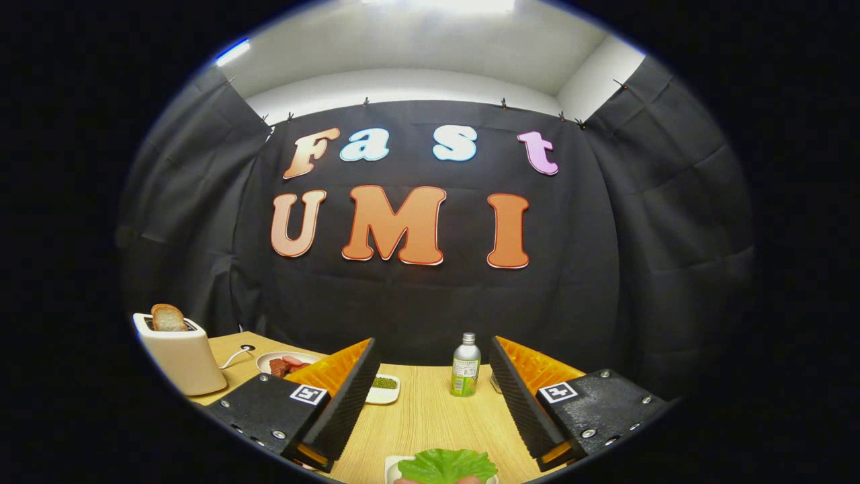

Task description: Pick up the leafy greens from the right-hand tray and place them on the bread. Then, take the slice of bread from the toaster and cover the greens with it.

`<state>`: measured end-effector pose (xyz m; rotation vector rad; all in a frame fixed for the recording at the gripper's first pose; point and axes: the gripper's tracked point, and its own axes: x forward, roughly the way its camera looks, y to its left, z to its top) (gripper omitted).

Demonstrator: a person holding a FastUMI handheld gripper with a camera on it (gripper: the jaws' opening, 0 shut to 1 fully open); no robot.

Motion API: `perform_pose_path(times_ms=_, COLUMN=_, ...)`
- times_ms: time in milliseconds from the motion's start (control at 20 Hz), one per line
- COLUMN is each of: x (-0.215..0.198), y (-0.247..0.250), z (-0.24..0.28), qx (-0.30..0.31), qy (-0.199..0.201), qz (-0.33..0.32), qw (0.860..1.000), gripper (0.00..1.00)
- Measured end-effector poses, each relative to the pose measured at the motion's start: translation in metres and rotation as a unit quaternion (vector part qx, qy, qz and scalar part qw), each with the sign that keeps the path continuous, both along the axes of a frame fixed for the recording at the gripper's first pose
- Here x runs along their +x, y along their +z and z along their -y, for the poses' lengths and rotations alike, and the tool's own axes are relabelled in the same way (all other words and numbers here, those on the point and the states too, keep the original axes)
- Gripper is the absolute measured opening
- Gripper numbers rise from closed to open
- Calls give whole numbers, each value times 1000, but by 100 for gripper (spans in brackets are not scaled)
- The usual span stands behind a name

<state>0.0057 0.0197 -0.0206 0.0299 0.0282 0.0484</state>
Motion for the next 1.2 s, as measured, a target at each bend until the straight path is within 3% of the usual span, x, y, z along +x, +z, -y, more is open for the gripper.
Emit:
perform_pose_path(times_ms=500, x=-2, y=-17, z=16, qx=11, qy=-16, qz=-23, qw=1000, gripper=99)
perform_pose_path(times_ms=900, x=-11, y=-52, z=40, qx=-13, qy=-26, qz=-85, qw=996, gripper=99)
perform_pose_path(times_ms=1200, x=-26, y=-78, z=34, qx=-29, qy=34, qz=-190, qw=981, gripper=99)
